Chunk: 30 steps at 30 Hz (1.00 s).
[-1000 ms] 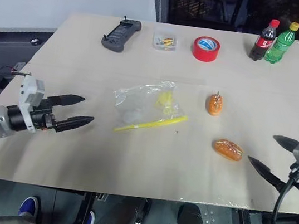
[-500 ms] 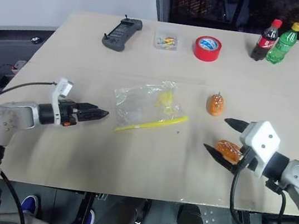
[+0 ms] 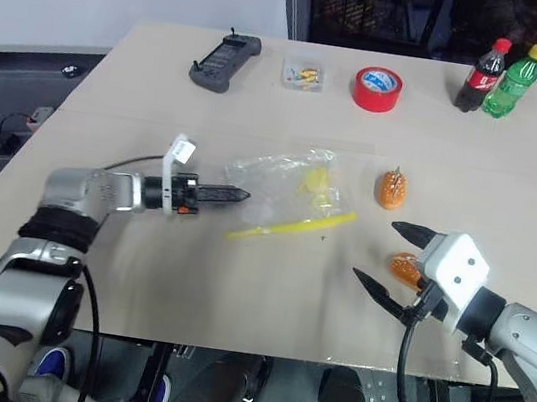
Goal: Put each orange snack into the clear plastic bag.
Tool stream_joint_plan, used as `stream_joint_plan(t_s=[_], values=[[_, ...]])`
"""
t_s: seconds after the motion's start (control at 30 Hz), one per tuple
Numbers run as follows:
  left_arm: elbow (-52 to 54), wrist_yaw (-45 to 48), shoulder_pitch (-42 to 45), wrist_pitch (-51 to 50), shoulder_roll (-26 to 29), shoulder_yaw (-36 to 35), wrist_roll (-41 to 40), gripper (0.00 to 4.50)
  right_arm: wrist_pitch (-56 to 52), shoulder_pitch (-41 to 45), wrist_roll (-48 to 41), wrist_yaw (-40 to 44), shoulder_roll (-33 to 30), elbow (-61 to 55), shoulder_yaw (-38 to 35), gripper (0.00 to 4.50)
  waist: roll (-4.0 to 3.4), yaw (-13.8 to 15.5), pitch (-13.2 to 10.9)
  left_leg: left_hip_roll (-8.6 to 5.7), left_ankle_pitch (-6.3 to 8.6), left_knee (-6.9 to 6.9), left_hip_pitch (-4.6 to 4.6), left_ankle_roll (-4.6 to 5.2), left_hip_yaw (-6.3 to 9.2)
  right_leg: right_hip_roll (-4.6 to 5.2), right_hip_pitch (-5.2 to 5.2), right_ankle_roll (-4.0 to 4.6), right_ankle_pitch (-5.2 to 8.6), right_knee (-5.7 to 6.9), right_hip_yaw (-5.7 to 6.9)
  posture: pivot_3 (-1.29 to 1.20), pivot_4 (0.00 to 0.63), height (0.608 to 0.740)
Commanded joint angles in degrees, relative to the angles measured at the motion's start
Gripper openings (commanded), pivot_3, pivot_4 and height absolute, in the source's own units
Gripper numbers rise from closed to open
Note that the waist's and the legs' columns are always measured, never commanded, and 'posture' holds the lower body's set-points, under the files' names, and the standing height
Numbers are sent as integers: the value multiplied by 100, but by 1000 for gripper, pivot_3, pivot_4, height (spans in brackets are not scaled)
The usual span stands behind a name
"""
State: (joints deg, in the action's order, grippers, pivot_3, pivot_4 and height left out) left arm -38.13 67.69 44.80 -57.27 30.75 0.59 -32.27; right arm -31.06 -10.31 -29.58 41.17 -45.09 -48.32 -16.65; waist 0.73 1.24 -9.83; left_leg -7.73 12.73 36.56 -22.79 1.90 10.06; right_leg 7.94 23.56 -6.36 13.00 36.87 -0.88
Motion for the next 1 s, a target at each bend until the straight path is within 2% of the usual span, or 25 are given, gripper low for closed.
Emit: stream_joint_plan(t_s=[0.03,0.07,0.1,0.13,0.17,0.23,0.33,0.37,0.47,0.63,0.83,1.0], values=[[-1013,56,204,-107,-365,218,347,3740,-105,-96,-90,-197,4,-391,-175,4500,5,-37,5,0,0,2,0,0,-1,1,0,-1,0,0,-1,0,150,740],[-1217,90,315,-127,-459,179,368,3662,-145,-120,-105,-248,12,-457,-179,4500,5,-39,6,1,0,3,1,0,-2,1,0,-2,-1,0,-2,0,150,740],[-1366,96,409,-138,-543,144,388,3007,-179,-148,-119,-289,16,-517,-189,4500,5,-41,7,1,0,3,1,0,-2,1,0,-2,-1,0,-2,0,150,740],[-1506,62,501,-158,-628,91,394,2917,-201,-179,-120,-326,23,-565,-200,4500,4,-29,10,1,0,3,1,0,-2,1,0,-2,-1,0,-2,0,150,740],[-1643,48,594,-191,-715,25,386,2591,-222,-230,-112,-382,45,-634,-202,4500,6,-25,10,0,0,3,1,1,-1,0,0,-3,-1,1,-1,0,150,740],[-1895,-10,754,-191,-843,-87,426,1812,-249,-269,-78,-488,84,-710,-166,4500,10,-30,12,0,0,5,-1,1,0,0,-1,-5,-1,1,0,0,150,740],[-2052,-122,918,-367,-990,-280,401,295,-253,-296,33,-658,138,-815,-18,4500,1,-12,30,-1,0,12,1,1,1,1,-4,-13,-2,1,1,0,150,740],[-2076,-141,956,-439,-1023,-336,387,66,-241,-279,109,-707,135,-826,53,4500,-5,-12,37,-1,0,14,2,1,2,0,-5,-21,1,1,1,0,150,740],[-2082,-233,1062,-766,-1078,-630,231,66,-131,-193,601,-871,42,-807,461,4500,-8,-36,40,-1,0,26,4,2,1,-1,-9,-49,1,3,1,0,150,740],[-1456,-679,1208,-2061,-1001,-1372,-334,66,628,361,2928,-1520,-164,-23,2229,4500,5,-59,32,-5,0,33,-5,1,-1,-3,-1,-52,2,4,-2,0,150,740],[-479,-1736,1242,-3377,-988,-2473,-852,66,996,1596,4560,-2121,590,1463,3512,4500,37,-180,11,3,-15,34,-15,-26,1,-14,13,-26,-14,14,-13,0,150,740],[-84,-2519,1086,-3523,-974,-2829,-1517,66,1556,2369,5205,-2348,1239,2743,4037,4500,41,-221,9,5,-15,33,-6,-28,-2,-17,10,-23,-15,18,-19,0,150,740]])
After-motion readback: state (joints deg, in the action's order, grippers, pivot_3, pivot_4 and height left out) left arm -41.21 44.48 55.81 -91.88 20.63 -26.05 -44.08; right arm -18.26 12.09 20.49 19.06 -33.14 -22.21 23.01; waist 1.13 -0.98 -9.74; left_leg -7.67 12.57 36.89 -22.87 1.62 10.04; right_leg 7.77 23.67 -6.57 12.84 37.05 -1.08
